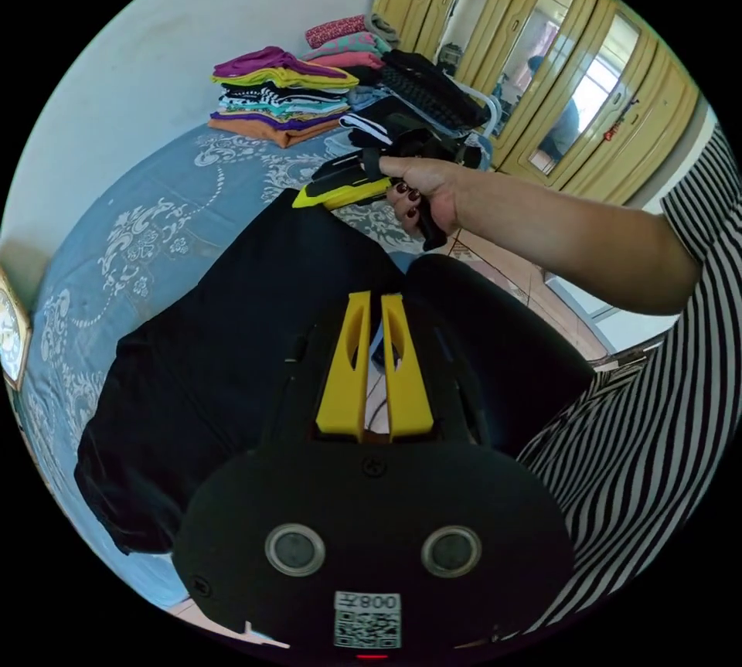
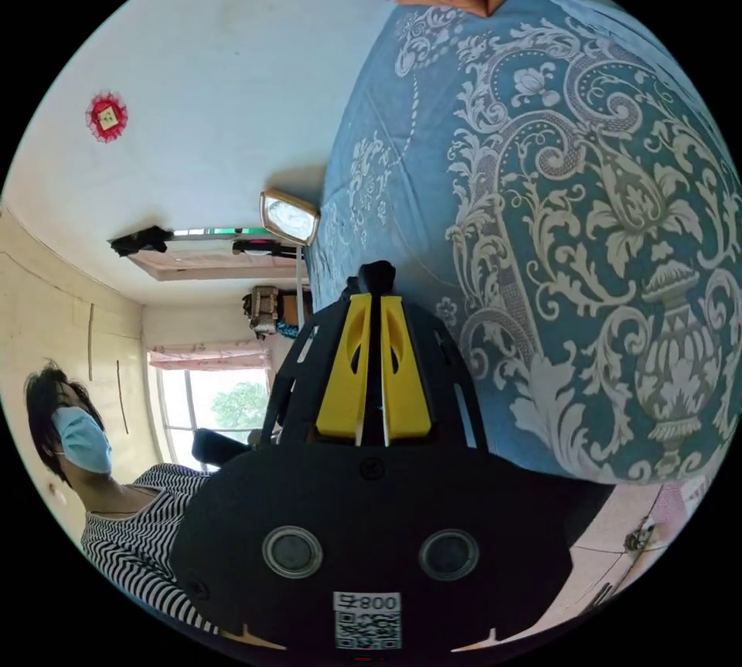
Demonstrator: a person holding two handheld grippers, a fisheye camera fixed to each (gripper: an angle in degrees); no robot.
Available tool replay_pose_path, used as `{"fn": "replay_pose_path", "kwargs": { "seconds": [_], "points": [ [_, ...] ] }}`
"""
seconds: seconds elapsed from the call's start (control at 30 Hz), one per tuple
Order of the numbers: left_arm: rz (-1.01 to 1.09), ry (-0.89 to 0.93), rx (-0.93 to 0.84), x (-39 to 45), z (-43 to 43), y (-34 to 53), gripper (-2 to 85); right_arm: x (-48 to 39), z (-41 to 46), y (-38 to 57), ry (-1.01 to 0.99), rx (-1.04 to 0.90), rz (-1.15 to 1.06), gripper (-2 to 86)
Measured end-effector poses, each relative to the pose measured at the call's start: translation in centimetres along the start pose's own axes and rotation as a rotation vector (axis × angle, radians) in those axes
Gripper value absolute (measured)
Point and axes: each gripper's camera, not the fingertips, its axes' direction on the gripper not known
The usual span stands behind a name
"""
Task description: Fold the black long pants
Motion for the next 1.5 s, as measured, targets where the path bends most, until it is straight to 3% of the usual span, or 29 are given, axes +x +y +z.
{"fn": "replay_pose_path", "kwargs": {
  "seconds": [0.33, 0.7, 0.9, 1.1, 1.33, 1.5],
  "points": [
    [-0.304, 0.026, 0.280, -9.6, -4.9, 14.6, 2.3, -17.8, 9.6, -1.2, -0.145, -0.061, -0.234, 2.1],
    [-0.707, -0.049, 0.519, -20.8, -5.0, 35.1, 2.3, -37.0, 35.6, -3.5, -0.152, -0.309, -0.399, 2.2],
    [-0.925, -0.042, 0.526, -27.6, -0.6, 44.4, 2.3, -41.6, 50.8, -4.6, -0.017, -0.431, -0.381, 1.9],
    [-1.040, -0.024, 0.558, -32.8, 4.0, 51.0, 2.4, -46.0, 60.6, -5.6, 0.042, -0.481, -0.378, 1.0],
    [-1.190, 0.032, 0.584, -36.8, 10.5, 56.7, 2.0, -49.8, 68.7, -6.1, 0.063, -0.562, -0.364, 0.1],
    [-1.214, -0.011, 0.634, -36.5, 12.7, 58.5, 1.0, -54.4, 70.4, -4.1, 0.076, -0.617, -0.507, 0.0]
  ]
}}
